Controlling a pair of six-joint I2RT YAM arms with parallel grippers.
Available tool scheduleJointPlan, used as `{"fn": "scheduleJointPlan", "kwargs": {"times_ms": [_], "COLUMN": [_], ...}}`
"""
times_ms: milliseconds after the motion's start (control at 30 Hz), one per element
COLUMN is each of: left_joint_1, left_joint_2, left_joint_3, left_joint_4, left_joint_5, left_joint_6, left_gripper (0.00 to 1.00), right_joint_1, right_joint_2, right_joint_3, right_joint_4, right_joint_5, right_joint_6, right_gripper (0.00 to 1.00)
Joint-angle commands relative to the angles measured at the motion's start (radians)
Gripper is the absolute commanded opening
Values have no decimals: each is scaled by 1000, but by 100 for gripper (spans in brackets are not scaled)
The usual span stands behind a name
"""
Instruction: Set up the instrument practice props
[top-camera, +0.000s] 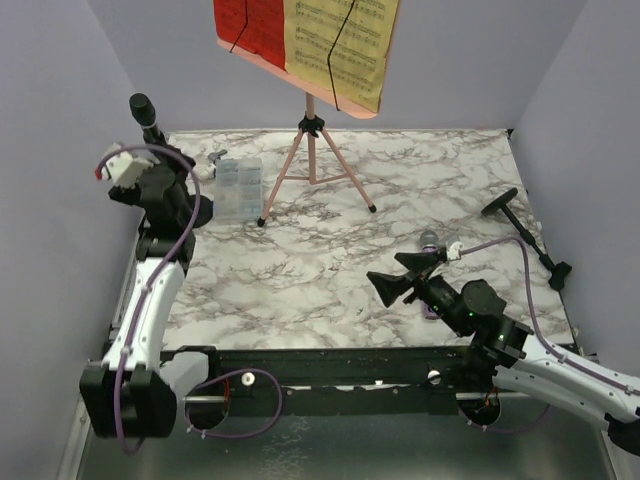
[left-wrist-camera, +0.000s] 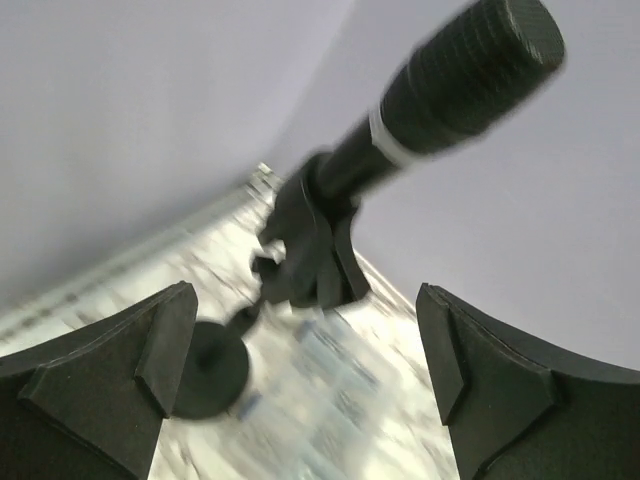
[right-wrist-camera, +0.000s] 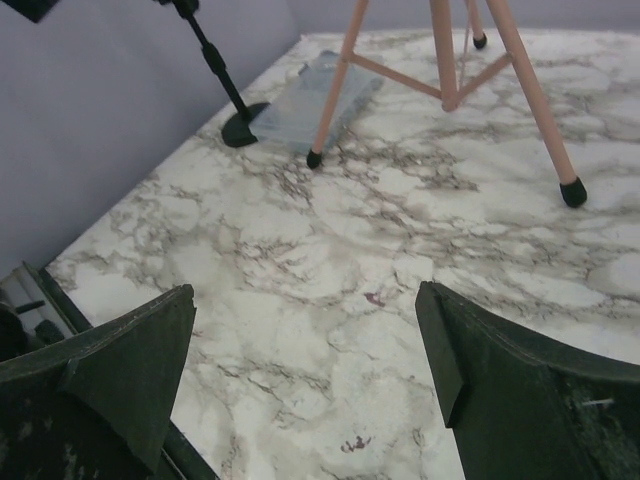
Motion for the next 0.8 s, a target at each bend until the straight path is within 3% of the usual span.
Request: {"fn": "scheduleJointPlan", "kwargs": {"times_ms": [0, 133, 300, 367, 433, 500, 567, 667, 767], "left_joint_1": [4, 4, 4, 4, -12, -57, -150, -342, -443], "left_joint_2": [-251, -369, -323, -267, -209, -152, -101, -20, 53], "left_joint_3": [-221, -297, -307, -307, -297, -275, -240, -176, -118], "left_joint_4": [-280, -321, -277, -219, -179, -140, -129, -131, -134], "left_joint_5": [353, 581, 982, 1135, 1247, 1307, 1328, 1338, 1348], "left_joint_6": [-385, -411, -380, -378, -387, -390, -361, -275, -244], "left_gripper": [99, 99, 99, 96, 95, 95, 95, 95, 95], "right_joint_1": [-3, -4, -45, -146, -365, -573, -666, -675, -676], "right_joint_2": [86, 162, 304, 394, 474, 532, 584, 679, 730], "right_joint_3": [5, 24, 146, 227, 289, 316, 332, 360, 367], "right_joint_4": [-101, -180, -331, -427, -486, -500, -510, -561, -583], "right_joint_5": [105, 193, 372, 381, 244, 65, -23, -13, 10], "right_joint_6": [47, 100, 174, 212, 213, 213, 207, 206, 242], "right_gripper": [100, 100, 100, 100, 100, 100, 100, 100, 99]}}
